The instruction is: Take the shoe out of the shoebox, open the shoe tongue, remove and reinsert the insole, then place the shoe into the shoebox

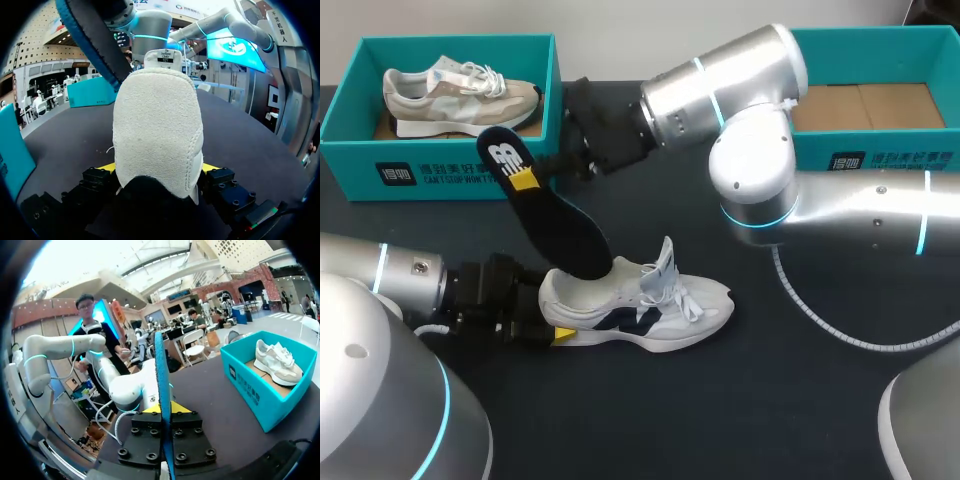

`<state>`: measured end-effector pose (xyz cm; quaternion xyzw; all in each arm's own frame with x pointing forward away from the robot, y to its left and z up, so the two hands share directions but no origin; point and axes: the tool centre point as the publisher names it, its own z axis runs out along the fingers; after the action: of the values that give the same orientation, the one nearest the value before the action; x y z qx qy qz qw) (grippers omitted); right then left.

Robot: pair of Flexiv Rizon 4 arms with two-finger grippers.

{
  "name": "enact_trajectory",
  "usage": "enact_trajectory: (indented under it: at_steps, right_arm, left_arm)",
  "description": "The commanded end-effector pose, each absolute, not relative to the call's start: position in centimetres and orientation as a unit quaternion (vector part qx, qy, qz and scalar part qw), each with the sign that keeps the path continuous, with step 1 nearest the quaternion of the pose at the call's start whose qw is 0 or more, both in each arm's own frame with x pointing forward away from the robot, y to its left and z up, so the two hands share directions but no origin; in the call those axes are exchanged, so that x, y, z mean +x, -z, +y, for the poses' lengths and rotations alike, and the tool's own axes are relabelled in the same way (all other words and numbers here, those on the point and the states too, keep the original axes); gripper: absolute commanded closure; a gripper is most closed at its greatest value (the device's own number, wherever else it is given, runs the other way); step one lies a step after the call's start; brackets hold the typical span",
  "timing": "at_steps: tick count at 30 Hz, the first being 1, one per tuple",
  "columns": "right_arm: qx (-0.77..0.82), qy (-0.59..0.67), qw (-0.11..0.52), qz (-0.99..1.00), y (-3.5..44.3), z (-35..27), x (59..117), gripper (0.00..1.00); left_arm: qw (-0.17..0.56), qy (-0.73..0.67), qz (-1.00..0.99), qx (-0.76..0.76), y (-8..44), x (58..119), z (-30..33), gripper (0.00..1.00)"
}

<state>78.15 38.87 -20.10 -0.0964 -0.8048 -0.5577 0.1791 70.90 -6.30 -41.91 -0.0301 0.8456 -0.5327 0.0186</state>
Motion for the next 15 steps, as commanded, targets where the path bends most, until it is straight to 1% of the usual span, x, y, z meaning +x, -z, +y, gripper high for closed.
enact_trajectory:
  at_steps: [1,5,6,7,8,10,11,12,13,15]
  right_arm:
    - [-0.098,0.56,0.177,-0.804,20.2,39.0,77.9,1.0]
    - [-0.109,0.571,0.17,-0.795,19.9,38.5,77.7,1.0]
    - [-0.121,0.569,0.154,-0.799,19.2,38.0,77.6,1.0]
    - [-0.135,0.572,0.155,-0.794,18.8,37.4,77.5,1.0]
    - [-0.142,0.585,0.132,-0.787,18.0,37.0,77.3,1.0]
    - [-0.161,0.592,0.134,-0.778,17.2,36.0,77.0,1.0]
    - [-0.169,0.594,0.12,-0.777,16.3,35.5,76.8,1.0]
    - [-0.176,0.601,0.132,-0.768,15.7,35.2,76.6,1.0]
    - [-0.169,0.595,0.116,-0.778,14.8,34.8,76.5,1.0]
    - [-0.171,0.608,0.12,-0.766,13.5,33.9,76.2,1.0]
  left_arm:
    - [0.019,0.532,0.846,-0.03,42.3,71.0,-6.4,1.0]
    - [0.019,0.532,0.846,-0.03,42.3,71.0,-6.4,1.0]
    - [0.019,0.532,0.846,-0.03,42.3,71.0,-6.4,1.0]
    - [0.019,0.532,0.846,-0.03,42.3,71.0,-6.4,1.0]
    - [0.019,0.532,0.846,-0.03,42.3,71.0,-6.4,1.0]
    - [0.019,0.532,0.846,-0.03,42.3,71.0,-6.4,1.0]
    - [0.019,0.532,0.846,-0.03,42.3,71.0,-6.4,1.0]
    - [0.019,0.532,0.846,-0.03,42.3,71.0,-6.4,1.0]
    - [0.019,0.532,0.846,-0.03,42.3,71.0,-6.4,1.0]
    - [0.019,0.532,0.846,-0.03,42.3,71.0,-6.4,1.0]
